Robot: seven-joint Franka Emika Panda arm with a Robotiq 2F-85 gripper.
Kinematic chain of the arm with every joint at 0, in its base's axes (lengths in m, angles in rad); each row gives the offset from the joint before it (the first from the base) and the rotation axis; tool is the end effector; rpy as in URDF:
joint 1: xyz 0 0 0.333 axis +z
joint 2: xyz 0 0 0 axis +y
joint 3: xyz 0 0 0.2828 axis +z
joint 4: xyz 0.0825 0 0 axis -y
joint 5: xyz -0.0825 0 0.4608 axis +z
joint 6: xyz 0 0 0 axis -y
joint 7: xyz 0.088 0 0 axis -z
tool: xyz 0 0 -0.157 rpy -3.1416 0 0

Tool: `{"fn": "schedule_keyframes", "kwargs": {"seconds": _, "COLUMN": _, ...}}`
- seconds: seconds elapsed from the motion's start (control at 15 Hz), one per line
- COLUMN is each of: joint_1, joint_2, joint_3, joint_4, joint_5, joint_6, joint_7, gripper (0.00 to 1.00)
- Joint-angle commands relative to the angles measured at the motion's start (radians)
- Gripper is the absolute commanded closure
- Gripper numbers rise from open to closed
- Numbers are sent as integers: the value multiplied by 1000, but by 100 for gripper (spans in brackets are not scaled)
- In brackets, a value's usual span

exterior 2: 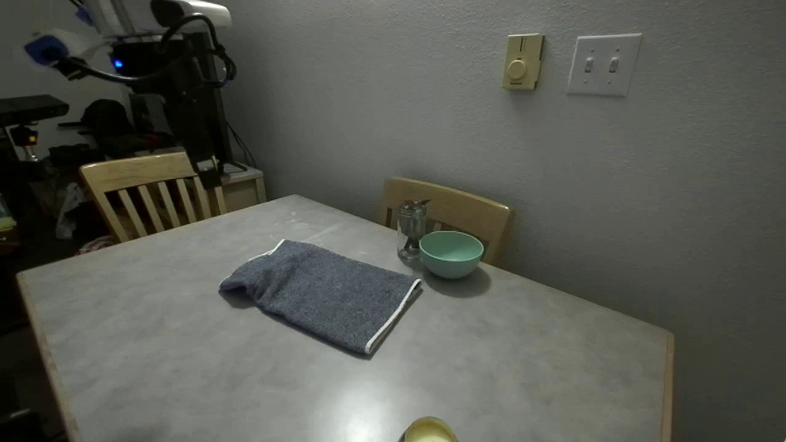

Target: Fold the towel in half from right to left

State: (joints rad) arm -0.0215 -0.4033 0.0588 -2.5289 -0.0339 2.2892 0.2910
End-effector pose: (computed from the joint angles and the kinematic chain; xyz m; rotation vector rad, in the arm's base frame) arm 0.5122 0.0142 0.3121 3.0854 -0.3662 0.2627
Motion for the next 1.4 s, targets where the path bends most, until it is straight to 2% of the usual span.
{"fn": "schedule_keyframes", "kwargs": {"seconds": 0.0, "joint_1": -27, "joint_2": 80, "joint_3": -69, "joint_4": -10, "joint_5": 21, "joint_6": 107, "joint_7": -104, "gripper": 0}}
{"fn": "schedule_keyframes", "kwargs": {"seconds": 0.13, "joint_1": -14, "joint_2": 121, "joint_3": -112, "joint_4": 24, "joint_5": 65, "joint_6": 84, "joint_7": -178, "gripper": 0}}
{"fn": "schedule_keyframes", "kwargs": {"seconds": 0.2, "joint_1": -24, "joint_2": 73, "joint_3": -81, "joint_4": -8, "joint_5": 30, "joint_6": 82, "joint_7": -115, "gripper": 0}}
{"fn": "schedule_keyframes", "kwargs": {"seconds": 0.67, "joint_1": -23, "joint_2": 87, "joint_3": -81, "joint_4": -1, "joint_5": 37, "joint_6": 77, "joint_7": -120, "gripper": 0}}
{"fn": "schedule_keyframes", "kwargs": {"seconds": 1.33, "joint_1": -96, "joint_2": 261, "joint_3": -127, "joint_4": 9, "joint_5": -15, "joint_6": 303, "joint_7": -115, "gripper": 0}}
